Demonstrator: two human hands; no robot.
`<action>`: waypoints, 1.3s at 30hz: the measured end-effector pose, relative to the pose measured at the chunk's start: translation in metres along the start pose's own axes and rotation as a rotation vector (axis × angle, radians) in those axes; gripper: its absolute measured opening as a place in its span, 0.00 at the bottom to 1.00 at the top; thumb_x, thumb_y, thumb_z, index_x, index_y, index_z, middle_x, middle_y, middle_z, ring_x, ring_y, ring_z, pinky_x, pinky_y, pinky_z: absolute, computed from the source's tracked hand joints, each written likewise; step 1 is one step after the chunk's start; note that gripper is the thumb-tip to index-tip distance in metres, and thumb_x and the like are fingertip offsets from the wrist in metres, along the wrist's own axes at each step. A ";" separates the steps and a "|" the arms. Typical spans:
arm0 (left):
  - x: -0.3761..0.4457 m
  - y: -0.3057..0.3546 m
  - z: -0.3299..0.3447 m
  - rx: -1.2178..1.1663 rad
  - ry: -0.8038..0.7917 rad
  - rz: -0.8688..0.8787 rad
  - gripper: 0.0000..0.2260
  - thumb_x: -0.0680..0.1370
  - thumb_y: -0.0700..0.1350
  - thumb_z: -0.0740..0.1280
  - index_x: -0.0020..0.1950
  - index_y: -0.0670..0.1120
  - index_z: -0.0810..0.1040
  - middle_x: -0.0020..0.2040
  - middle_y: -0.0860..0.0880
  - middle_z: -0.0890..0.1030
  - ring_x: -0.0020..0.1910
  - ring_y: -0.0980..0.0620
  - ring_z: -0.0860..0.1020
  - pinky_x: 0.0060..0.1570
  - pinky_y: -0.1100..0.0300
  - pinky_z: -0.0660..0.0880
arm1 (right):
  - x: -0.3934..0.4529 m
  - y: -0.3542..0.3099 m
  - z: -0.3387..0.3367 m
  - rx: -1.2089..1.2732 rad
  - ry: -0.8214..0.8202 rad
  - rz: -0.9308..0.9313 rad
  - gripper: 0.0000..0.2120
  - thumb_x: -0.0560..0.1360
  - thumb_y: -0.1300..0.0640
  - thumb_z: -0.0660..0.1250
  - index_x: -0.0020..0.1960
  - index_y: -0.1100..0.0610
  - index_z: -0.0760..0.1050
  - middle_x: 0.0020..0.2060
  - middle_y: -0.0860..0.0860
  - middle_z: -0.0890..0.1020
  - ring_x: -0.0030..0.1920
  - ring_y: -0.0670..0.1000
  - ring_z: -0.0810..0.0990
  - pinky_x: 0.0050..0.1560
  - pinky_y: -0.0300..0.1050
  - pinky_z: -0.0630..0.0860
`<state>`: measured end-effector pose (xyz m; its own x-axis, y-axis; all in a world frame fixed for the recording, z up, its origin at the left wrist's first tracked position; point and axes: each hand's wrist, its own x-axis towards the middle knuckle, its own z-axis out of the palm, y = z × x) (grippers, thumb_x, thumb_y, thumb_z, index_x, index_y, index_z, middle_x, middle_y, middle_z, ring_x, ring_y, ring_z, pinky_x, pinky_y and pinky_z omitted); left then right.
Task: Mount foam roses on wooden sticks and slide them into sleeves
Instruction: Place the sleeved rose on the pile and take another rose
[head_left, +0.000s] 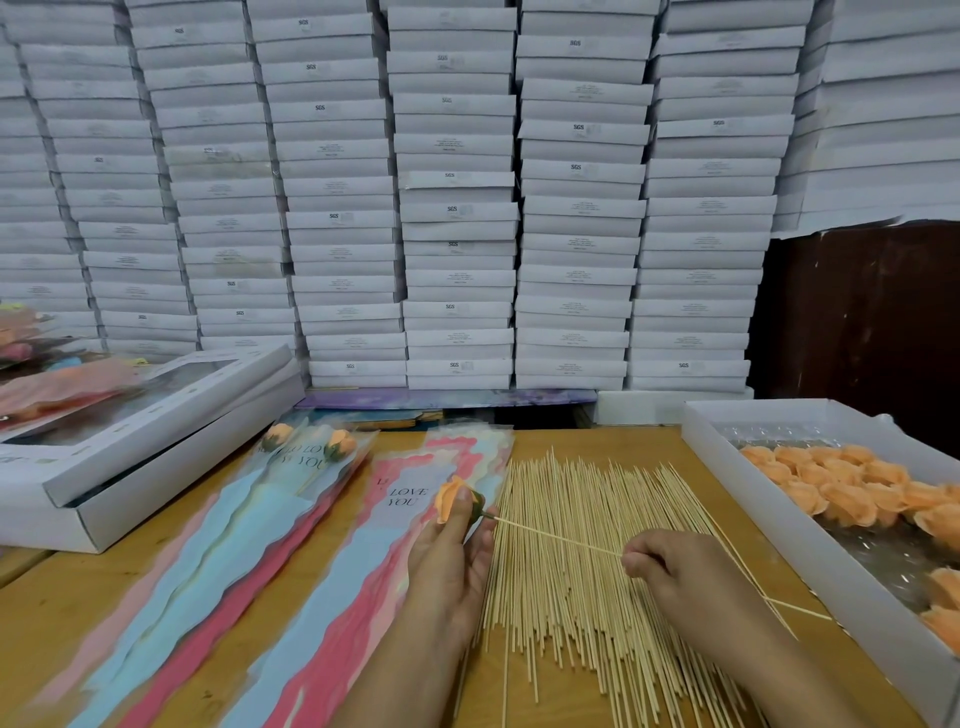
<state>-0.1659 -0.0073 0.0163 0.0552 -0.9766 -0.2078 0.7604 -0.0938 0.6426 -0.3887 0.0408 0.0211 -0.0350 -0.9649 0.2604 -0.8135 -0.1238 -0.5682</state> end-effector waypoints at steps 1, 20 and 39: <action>0.000 0.000 0.000 0.005 0.002 0.002 0.10 0.77 0.43 0.72 0.54 0.38 0.80 0.43 0.39 0.84 0.31 0.52 0.81 0.29 0.64 0.81 | 0.000 0.000 0.000 -0.006 -0.007 0.005 0.10 0.80 0.52 0.67 0.40 0.46 0.79 0.34 0.47 0.83 0.36 0.49 0.81 0.42 0.50 0.80; 0.001 -0.001 -0.001 -0.016 0.018 0.010 0.13 0.76 0.43 0.72 0.57 0.38 0.79 0.48 0.37 0.83 0.33 0.52 0.82 0.28 0.65 0.80 | 0.000 -0.004 -0.002 0.094 0.084 0.050 0.12 0.74 0.58 0.74 0.35 0.46 0.78 0.33 0.47 0.82 0.36 0.48 0.80 0.39 0.44 0.77; -0.001 0.000 0.001 -0.014 0.034 -0.013 0.17 0.77 0.44 0.72 0.62 0.37 0.78 0.46 0.38 0.83 0.32 0.52 0.82 0.29 0.64 0.81 | 0.001 -0.001 0.000 -0.034 0.022 -0.016 0.09 0.80 0.53 0.66 0.42 0.46 0.79 0.33 0.46 0.81 0.34 0.44 0.78 0.39 0.43 0.76</action>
<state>-0.1667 -0.0064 0.0172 0.0672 -0.9682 -0.2410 0.7704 -0.1032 0.6291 -0.3884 0.0397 0.0222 -0.0344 -0.9576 0.2860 -0.8332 -0.1305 -0.5373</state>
